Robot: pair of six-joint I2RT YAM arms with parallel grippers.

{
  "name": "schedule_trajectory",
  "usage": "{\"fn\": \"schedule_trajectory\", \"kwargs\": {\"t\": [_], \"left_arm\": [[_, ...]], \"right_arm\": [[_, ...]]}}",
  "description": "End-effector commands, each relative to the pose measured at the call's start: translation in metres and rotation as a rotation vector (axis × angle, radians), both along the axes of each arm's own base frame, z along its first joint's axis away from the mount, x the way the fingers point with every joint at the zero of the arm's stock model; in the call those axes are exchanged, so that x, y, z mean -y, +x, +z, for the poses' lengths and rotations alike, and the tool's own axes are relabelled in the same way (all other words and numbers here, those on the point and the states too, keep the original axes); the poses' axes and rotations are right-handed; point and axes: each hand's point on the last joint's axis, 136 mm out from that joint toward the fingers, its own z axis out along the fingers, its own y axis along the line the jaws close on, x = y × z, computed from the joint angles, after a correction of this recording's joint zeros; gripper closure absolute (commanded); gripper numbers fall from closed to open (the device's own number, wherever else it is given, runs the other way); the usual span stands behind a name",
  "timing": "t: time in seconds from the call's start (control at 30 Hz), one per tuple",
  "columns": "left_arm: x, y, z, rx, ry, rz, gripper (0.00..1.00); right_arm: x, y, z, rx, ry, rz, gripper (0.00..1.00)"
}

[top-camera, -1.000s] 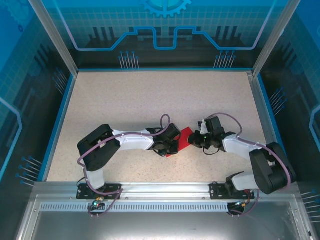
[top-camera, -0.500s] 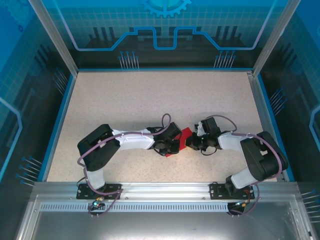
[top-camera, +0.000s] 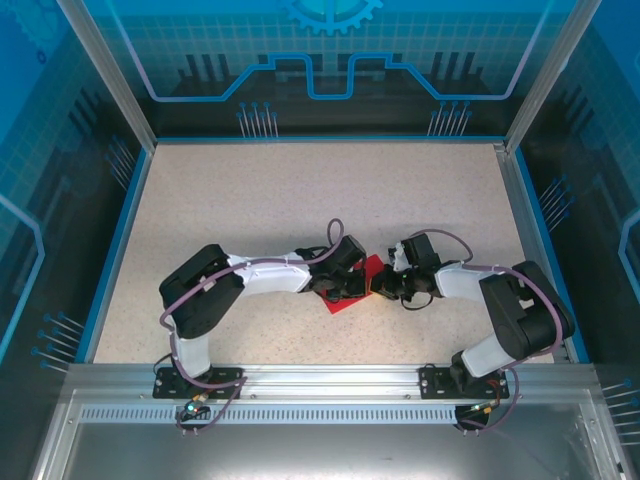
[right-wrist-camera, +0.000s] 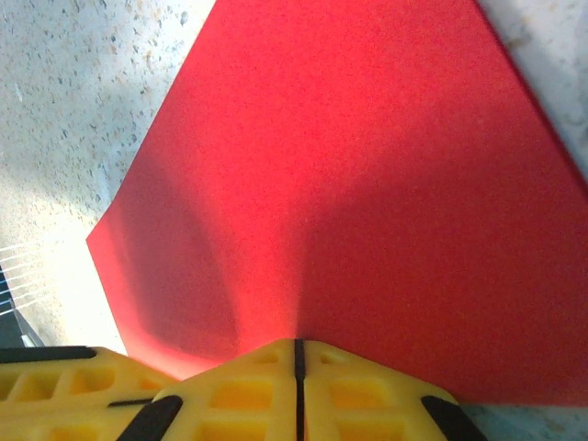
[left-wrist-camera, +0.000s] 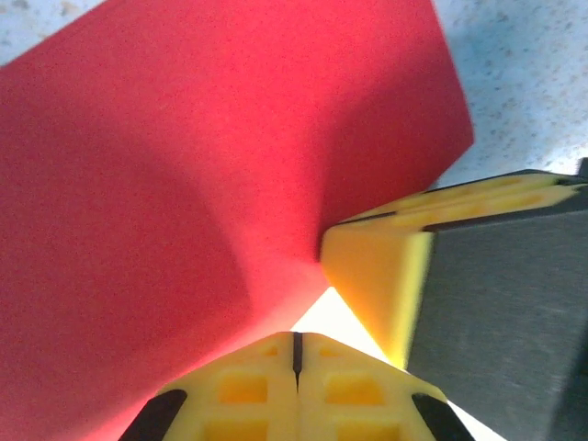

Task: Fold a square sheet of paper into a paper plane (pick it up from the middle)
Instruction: First fold in half a square sheet of paper at the center of the table.

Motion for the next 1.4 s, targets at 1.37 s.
{"fn": "schedule_trajectory", "kwargs": {"t": [1.37], "left_arm": [[-0.125,-0.095,-0.066,-0.205,0.247,0.047,1.0]], "right_arm": [[0.028,-0.015,-0.035,-0.127,-0.17,-0.022,0.94]]}}
